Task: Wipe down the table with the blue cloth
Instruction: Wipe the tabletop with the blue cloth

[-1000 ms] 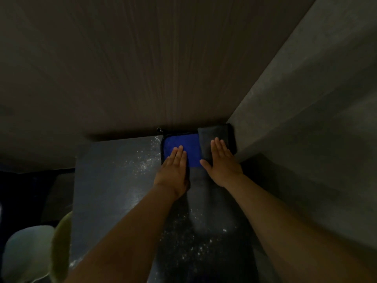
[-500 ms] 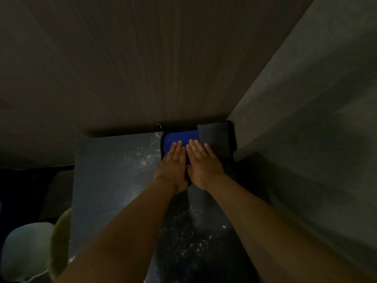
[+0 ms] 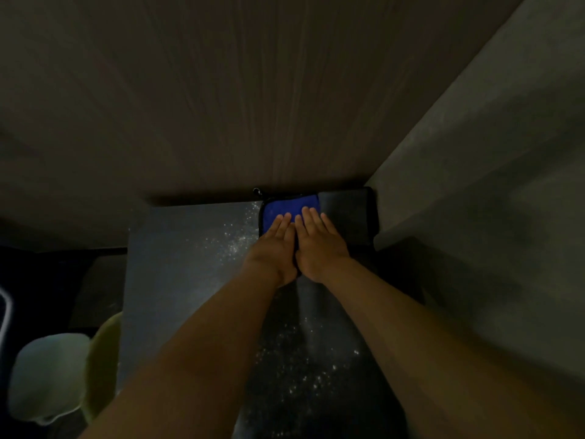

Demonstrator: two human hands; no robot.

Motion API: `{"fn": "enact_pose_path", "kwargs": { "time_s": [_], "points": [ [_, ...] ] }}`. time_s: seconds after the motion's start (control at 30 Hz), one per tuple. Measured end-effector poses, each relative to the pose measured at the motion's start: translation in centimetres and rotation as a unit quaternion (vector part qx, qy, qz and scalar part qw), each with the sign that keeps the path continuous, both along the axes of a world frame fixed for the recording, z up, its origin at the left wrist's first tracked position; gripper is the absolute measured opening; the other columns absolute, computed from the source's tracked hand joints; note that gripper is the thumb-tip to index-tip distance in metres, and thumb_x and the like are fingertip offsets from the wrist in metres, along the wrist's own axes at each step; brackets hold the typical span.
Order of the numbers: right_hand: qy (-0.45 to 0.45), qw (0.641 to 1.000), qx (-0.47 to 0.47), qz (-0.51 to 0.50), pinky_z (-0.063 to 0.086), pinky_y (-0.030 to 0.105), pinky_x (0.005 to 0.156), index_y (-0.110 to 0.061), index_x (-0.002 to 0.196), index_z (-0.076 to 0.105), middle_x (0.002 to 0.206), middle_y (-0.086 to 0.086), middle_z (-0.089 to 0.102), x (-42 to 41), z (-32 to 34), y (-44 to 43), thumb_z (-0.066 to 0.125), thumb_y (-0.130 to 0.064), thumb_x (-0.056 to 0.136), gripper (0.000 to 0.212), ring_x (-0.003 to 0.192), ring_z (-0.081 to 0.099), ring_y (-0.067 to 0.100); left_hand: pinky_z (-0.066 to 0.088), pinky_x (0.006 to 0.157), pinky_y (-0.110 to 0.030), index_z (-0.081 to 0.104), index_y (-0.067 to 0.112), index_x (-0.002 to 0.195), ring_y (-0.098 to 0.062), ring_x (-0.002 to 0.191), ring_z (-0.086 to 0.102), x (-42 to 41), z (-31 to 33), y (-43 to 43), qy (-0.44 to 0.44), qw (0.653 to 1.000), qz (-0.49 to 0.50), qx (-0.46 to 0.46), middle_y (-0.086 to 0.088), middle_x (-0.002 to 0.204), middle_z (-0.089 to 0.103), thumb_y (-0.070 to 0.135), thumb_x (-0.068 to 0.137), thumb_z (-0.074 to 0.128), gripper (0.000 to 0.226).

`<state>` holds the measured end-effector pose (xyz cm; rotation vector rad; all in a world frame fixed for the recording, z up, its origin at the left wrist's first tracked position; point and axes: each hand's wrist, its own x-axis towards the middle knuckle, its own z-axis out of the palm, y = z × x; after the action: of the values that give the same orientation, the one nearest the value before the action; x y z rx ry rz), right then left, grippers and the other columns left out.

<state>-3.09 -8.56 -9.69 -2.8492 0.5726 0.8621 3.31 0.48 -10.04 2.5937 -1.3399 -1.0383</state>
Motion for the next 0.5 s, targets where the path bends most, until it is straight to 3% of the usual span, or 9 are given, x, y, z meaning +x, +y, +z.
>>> {"fn": "enact_pose_path", "kwargs": {
  "time_s": [0.17, 0.5],
  "points": [
    [0.027, 0.999, 0.020, 0.007, -0.008, 0.038, 0.120, -0.006, 0.153, -0.006, 0.160, 0.012, -0.013, 1.9, 0.6, 0.6, 0.026, -0.035, 0.101, 0.067, 0.148, -0.013, 0.024, 0.001, 0.121, -0.036, -0.012, 0.009, 0.150, -0.021, 0.147, -0.015, 0.9, -0.1, 0.3, -0.051, 0.997, -0.011, 0.048, -0.008, 0.159, -0.018, 0.044, 0.092, 0.053, 0.094],
    [0.045, 0.996, 0.074, -0.016, -0.005, 0.038, 0.120, -0.008, 0.153, -0.008, 0.160, 0.012, -0.016, 3.5, 1.2, 2.3, 0.031, -0.034, 0.100, 0.070, 0.148, -0.014, 0.024, 0.001, 0.121, -0.036, -0.013, 0.009, 0.150, -0.022, 0.147, -0.015, 2.1, 0.2, 2.1, -0.060, 0.996, -0.015, 0.063, -0.009, 0.159, -0.019, 0.050, 0.090, 0.052, 0.098]
  ]
}}
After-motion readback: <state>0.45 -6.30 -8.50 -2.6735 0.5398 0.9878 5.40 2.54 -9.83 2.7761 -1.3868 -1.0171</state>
